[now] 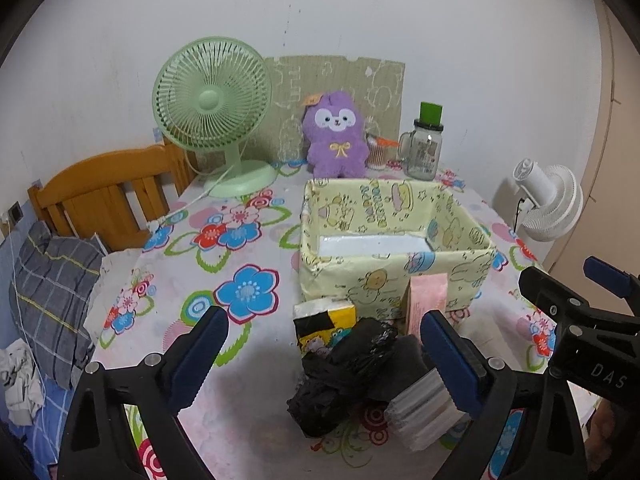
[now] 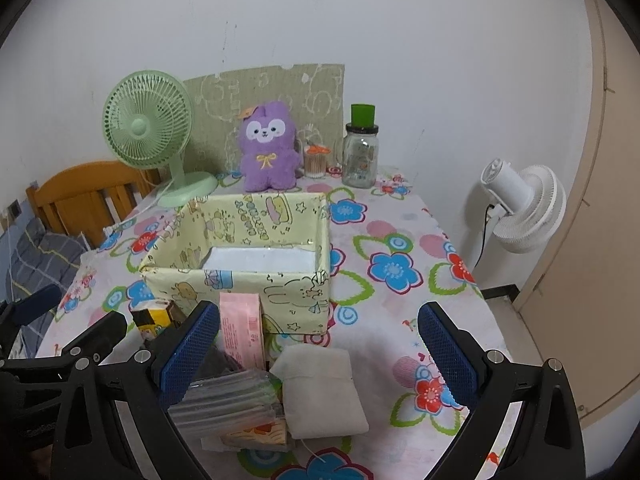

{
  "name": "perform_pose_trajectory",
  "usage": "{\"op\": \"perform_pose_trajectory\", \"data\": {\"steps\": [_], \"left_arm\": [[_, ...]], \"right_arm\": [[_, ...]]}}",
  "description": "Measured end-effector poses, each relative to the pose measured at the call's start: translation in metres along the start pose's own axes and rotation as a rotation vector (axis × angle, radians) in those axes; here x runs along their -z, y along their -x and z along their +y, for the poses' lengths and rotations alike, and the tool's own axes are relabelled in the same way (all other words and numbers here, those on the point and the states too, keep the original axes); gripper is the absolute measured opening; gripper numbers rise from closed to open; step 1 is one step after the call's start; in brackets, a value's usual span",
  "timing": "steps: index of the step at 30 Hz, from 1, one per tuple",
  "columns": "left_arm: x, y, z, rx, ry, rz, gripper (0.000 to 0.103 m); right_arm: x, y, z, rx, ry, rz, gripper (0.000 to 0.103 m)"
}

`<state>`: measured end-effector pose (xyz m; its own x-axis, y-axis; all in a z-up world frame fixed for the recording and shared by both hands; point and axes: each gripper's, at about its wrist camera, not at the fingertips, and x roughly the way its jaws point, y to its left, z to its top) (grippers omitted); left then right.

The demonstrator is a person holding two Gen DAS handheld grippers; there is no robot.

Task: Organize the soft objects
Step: 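Grasp the black plastic bag with the left tool while the right tool grasps the pink packet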

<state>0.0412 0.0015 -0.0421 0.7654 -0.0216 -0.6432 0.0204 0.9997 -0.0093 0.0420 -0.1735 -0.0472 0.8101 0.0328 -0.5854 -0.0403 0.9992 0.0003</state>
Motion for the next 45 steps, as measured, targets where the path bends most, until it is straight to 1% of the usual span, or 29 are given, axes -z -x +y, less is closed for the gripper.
{"op": "perform_pose_trajectory", "data": {"steps": [11, 20, 23, 28, 33, 36, 39, 40, 44, 45], "left_arm": [[0.014, -0.027, 0.005, 0.014, 0.021, 0.083, 0.098], [0.026, -0.048, 0.008, 0.030, 0.027, 0.150, 0.097], [0.029, -0.056, 0.009, 0.027, 0.028, 0.172, 0.093], [0.031, -0.068, 0.009, 0.039, 0.026, 0.202, 0.093], [0.034, -0.076, 0.003, 0.058, 0.001, 0.224, 0.092], [0.037, -0.082, 0.004, 0.074, 0.009, 0.244, 0.087], [0.039, -0.086, 0.006, 0.092, 0.023, 0.256, 0.083], [0.039, -0.087, 0.006, 0.099, 0.026, 0.258, 0.081], [0.041, -0.090, 0.005, 0.120, 0.026, 0.270, 0.069], [0.041, -0.090, 0.005, 0.122, 0.023, 0.270, 0.069]], "right_arm": [[0.009, -0.022, 0.004, 0.002, 0.015, 0.059, 0.101], [0.015, -0.043, 0.013, -0.022, 0.036, 0.111, 0.101], [0.016, -0.051, 0.019, -0.035, 0.046, 0.128, 0.101], [0.018, -0.066, 0.028, -0.057, 0.057, 0.155, 0.101], [0.020, -0.081, 0.033, -0.055, 0.061, 0.183, 0.101], [0.022, -0.089, 0.036, -0.043, 0.067, 0.199, 0.101], [0.024, -0.096, 0.039, -0.057, 0.066, 0.215, 0.100], [0.024, -0.098, 0.041, -0.058, 0.070, 0.221, 0.100], [0.027, -0.107, 0.050, -0.070, 0.090, 0.243, 0.089], [0.027, -0.109, 0.052, -0.070, 0.094, 0.248, 0.088]]}}
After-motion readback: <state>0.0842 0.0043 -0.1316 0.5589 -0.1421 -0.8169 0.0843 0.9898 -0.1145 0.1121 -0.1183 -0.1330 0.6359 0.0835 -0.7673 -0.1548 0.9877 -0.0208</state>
